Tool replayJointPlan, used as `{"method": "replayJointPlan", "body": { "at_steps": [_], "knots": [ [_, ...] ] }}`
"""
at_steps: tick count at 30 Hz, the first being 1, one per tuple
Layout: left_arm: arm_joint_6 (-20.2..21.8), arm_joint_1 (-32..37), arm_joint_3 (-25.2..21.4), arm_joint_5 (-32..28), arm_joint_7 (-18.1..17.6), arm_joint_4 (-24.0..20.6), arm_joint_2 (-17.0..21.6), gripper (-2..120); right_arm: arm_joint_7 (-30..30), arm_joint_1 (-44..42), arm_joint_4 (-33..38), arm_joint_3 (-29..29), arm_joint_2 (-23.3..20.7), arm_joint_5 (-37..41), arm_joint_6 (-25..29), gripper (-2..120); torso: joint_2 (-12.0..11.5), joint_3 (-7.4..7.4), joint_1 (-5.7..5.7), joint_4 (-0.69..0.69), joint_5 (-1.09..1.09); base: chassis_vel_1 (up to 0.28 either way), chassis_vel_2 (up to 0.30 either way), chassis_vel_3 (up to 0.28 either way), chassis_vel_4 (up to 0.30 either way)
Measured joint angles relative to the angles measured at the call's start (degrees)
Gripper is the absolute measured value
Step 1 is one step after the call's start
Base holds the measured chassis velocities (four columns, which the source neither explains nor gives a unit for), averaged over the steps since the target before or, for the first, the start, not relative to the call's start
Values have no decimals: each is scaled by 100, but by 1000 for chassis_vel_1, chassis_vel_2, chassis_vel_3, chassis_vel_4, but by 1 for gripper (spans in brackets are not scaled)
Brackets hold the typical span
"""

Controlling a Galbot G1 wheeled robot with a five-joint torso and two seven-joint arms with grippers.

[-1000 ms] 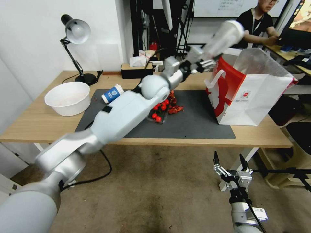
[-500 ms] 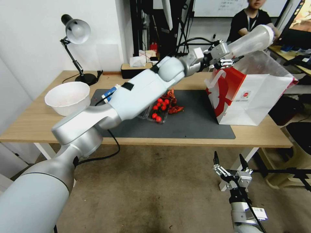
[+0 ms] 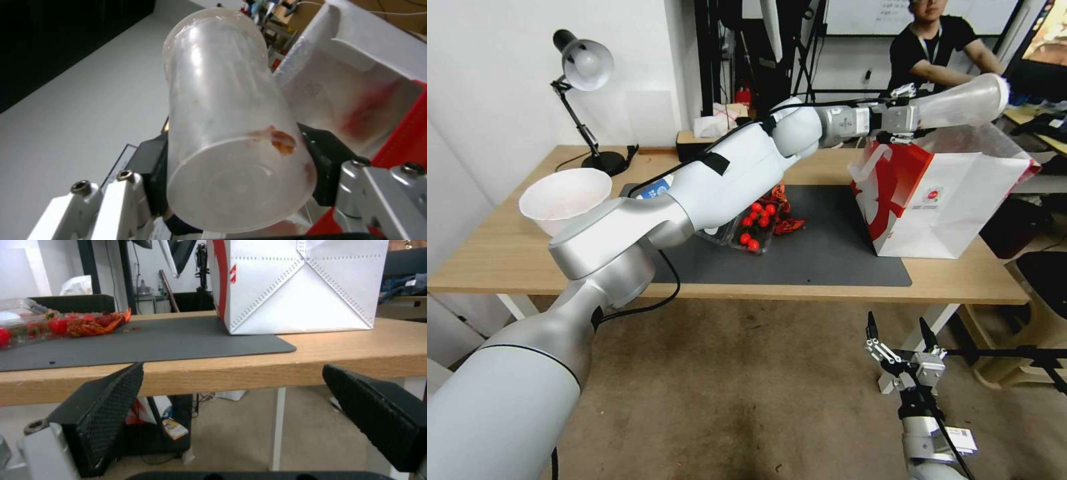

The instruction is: Pick up the trash from the table and place it into the takeout bag.

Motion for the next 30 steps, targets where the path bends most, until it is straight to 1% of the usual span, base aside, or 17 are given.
{"method": "replayJointPlan", "body": {
  "at_steps": [3,5,7,9,11,13,15,16,17,18,20,22,23,24,26,28,30],
  "knots": [
    [80,16,22,-126,-137,-32,23,73,0,-2,-5,0,-5,0,1,100,0,0,0,0,0,0,0,0,0],
    [85,23,22,-150,-155,-34,29,76,0,-1,-7,0,-5,0,1,100,0,0,0,0,0,0,0,0,0],
    [112,54,25,-257,-206,-81,73,88,0,4,-7,-5,-6,0,2,100,0,0,1,0,0,0,0,0,0],
    [133,61,29,-293,-215,-109,92,91,0,5,-7,-6,-6,0,2,100,0,0,0,0,0,0,0,0,0],
    [224,125,30,-484,-306,-249,185,99,-3,13,-10,-16,-1,0,2,100,0,0,0,0,-1,0,0,0,0],
    [314,173,34,-579,-404,-346,247,99,-4,13,-17,-24,3,0,2,100,0,0,0,-1,-1,0,0,0,0],
    [670,333,37,-956,-667,-637,428,100,-9,18,-27,-46,13,0,1,100,0,0,0,0,-1,0,0,0,0],
    [670,333,37,-956,-667,-637,428,100,-9,18,-27,-46,13,0,1,100,0,0,0,0,-1,0,0,0,0],
    [822,435,33,-1218,-820,-784,531,100,-13,18,-29,-52,14,0,0,100,0,0,1,0,-1,0,0,0,0],
    [1019,587,-12,-1539,-1098,-979,650,100,-18,24,-30,-58,15,-1,-1,100,0,0,0,0,-1,0,0,0,0],
    [1084,633,-33,-1626,-1185,-1037,684,100,-19,25,-30,-60,15,-1,-2,100,0,0,0,0,-2,0,0,0,0],
    [1611,1028,-284,-2085,-1917,-1506,963,100,-24,26,-32,-65,15,-6,-4,100,0,0,0,0,-2,0,0,0,0],
    [1611,1028,-284,-2085,-1917,-1506,963,100,-24,26,-32,-65,15,-6,-4,100,0,0,0,0,-2,0,0,0,0],
    [1779,1130,-366,-2193,-2106,-1645,1032,100,-28,23,-32,-66,12,-8,-5,100,0,0,1,2,-2,0,0,0,0],
    [2197,1455,-674,-2532,-2677,-2036,1207,100,-31,19,-35,-66,6,-11,-6,100,1,0,0,1,-2,0,0,0,0],
    [2272,1508,-730,-2575,-2781,-2095,1227,100,-32,19,-35,-66,6,-12,-6,100,0,0,0,1,-2,0,0,0,0],
    [2849,1898,-1145,-2816,-3806,-2444,1291,100,-34,10,-40,-65,7,-17,-7,100,0,0,0,-1,-1,0,0,0,0]
  ]
}}
